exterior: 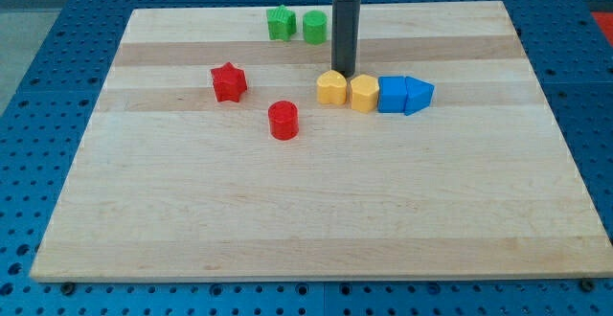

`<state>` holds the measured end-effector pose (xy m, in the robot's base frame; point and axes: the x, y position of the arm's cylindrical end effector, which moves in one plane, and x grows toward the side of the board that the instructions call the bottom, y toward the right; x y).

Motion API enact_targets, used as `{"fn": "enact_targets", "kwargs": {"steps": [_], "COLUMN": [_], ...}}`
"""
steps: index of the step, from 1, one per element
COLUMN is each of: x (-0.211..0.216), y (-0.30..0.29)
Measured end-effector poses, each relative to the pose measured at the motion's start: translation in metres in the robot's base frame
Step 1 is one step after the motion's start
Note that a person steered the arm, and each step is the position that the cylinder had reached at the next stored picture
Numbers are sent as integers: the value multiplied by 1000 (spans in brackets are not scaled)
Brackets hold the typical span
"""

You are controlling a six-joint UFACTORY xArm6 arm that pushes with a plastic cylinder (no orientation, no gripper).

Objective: Move the yellow heart slightly downwards

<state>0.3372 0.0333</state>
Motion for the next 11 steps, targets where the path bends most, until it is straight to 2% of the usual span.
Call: {"fn": "enact_targets", "kwargs": {"steps": [11], "x": [17], "y": [-17]}}
